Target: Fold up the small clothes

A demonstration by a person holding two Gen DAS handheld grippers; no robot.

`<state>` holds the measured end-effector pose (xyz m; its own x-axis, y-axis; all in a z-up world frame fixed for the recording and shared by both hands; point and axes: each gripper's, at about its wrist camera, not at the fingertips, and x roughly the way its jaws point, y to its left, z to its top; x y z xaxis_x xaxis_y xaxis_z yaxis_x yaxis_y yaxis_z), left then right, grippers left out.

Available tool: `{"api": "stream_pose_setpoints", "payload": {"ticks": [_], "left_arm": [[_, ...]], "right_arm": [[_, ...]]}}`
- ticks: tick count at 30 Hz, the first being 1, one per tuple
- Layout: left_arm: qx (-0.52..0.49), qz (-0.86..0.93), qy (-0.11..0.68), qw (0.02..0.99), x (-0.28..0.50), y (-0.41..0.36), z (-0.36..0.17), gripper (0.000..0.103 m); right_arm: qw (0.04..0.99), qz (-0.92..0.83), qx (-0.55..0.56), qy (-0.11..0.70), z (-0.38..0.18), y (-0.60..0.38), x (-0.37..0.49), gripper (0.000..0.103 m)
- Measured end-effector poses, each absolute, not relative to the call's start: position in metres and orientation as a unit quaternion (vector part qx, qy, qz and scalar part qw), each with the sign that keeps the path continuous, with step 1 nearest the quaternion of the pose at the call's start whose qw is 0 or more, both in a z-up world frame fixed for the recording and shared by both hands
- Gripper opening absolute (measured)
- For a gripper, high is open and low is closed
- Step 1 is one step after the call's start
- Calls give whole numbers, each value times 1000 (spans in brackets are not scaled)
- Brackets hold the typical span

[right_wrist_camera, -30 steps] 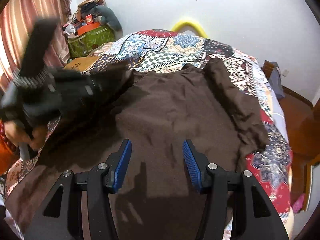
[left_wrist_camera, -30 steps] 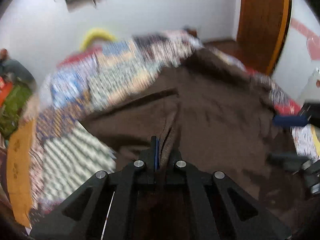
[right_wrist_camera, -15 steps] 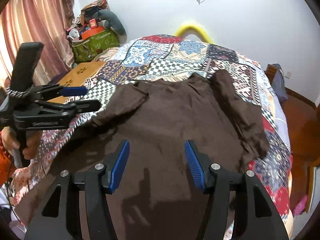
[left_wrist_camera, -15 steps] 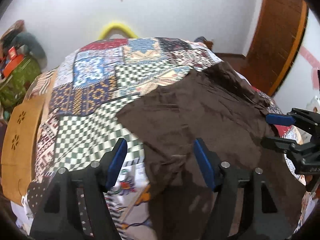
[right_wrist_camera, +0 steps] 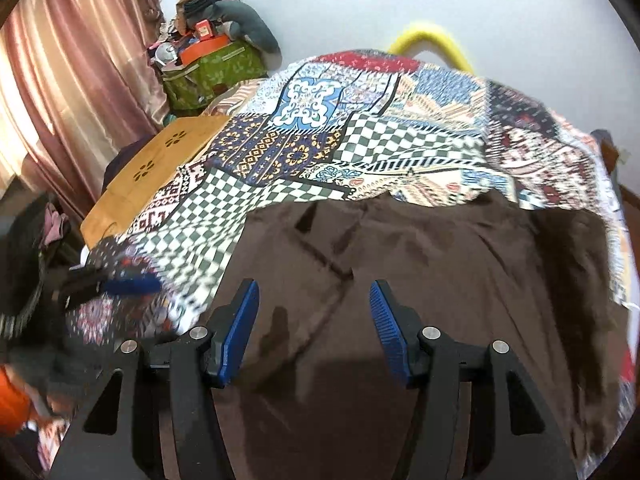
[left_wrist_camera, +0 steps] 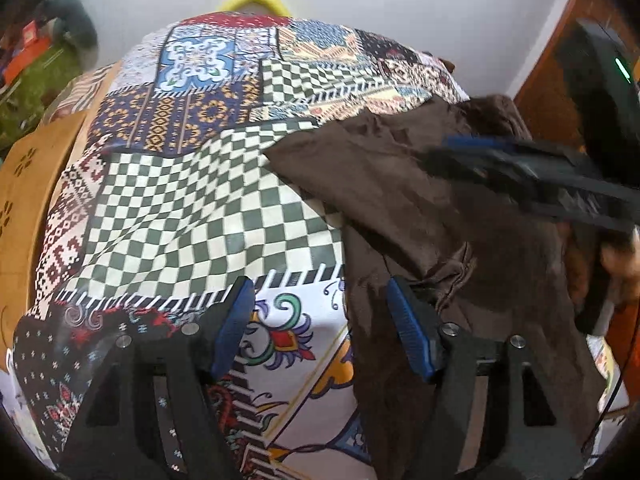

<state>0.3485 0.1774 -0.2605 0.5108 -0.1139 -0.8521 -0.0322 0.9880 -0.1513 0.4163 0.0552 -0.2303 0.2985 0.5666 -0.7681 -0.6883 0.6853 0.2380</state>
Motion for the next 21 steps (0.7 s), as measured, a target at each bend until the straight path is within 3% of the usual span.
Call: {"api": "stream_pose_setpoints", "payload": {"ticks": [3, 5, 7, 15, 21], "left_arm": [[-55, -18, 504, 862, 354, 171, -271, 68], [-52, -16, 505, 861, 354, 169, -276, 68], [-40, -13, 499, 865, 353, 167, -277, 68], [-27, 17, 497, 867, 346, 166, -279, 69], [-29, 33, 499, 866, 342, 170, -281, 72]], "right_arm": [[788, 395, -82, 465, -242, 72, 428, 45], [779, 396, -95, 476, -251, 77, 430, 22], [784, 399, -110, 463, -250, 77, 426, 10], [815, 391, -83, 420, -222, 35, 407, 5], [802, 366, -104, 461, -241, 7, 392, 5]]}}
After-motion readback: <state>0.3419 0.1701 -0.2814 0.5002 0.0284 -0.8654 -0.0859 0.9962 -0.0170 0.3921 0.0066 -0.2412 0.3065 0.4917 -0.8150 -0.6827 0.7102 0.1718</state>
